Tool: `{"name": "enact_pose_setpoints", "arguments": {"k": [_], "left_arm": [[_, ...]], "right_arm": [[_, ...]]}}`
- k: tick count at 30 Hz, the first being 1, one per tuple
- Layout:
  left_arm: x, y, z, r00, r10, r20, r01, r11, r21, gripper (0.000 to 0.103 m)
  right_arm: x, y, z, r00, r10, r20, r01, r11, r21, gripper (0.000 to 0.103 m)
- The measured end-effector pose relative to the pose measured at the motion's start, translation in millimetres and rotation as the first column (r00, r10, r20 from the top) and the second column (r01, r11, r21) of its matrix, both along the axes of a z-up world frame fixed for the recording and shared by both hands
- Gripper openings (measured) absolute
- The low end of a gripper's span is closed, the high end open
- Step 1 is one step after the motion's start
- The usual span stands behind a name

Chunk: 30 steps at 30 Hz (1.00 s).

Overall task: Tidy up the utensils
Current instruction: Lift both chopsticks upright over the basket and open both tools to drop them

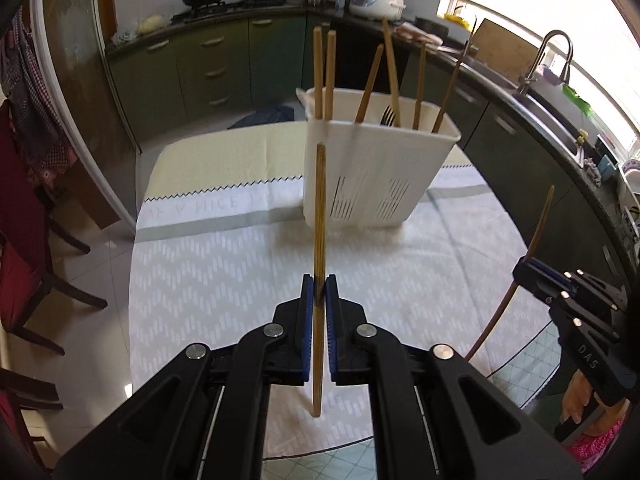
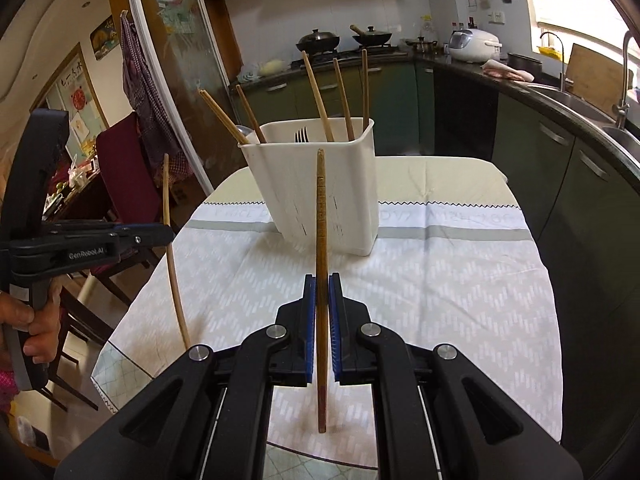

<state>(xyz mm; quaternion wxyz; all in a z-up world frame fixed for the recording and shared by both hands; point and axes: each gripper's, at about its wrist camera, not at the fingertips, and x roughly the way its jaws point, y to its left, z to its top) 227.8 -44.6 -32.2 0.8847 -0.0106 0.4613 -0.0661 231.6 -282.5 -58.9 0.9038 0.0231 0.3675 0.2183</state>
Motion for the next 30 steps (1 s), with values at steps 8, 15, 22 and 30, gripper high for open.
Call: {"name": "enact_pose_setpoints", "arguments": {"k": [8, 15, 22, 30], "left_arm": [[-15.3, 0.0, 8.8, 0.996, -0.009, 0.090, 0.010, 1.000, -0.007, 0.006], [-21.1, -4.0, 18.3, 0.993, -0.035, 0.115, 0.036, 0.999, -0.006, 0.006], [-22.2, -8.8, 35.7, 0.988, -0.060, 0.141, 0.061, 0.998, -0.008, 0.006], [-12.0, -19.9, 92.6, 0.965, -0.074, 0.253, 0.091, 0.994, -0.054, 0.006]], "right_arm": [[-15.4, -3.4, 4.5, 0.998, -0.021, 0.065, 0.021, 1.000, -0.001, 0.007], [-17.8, -7.6, 15.6, 0.996, -0.026, 0.090, 0.025, 0.999, 0.021, 0.007], [-18.1, -6.1, 43.3, 0.991, -0.016, 0.134, 0.010, 0.999, 0.047, 0.007], [1.5, -10.9, 103.5, 0.972, -0.042, 0.232, 0.017, 0.994, 0.109, 0.007]]}}
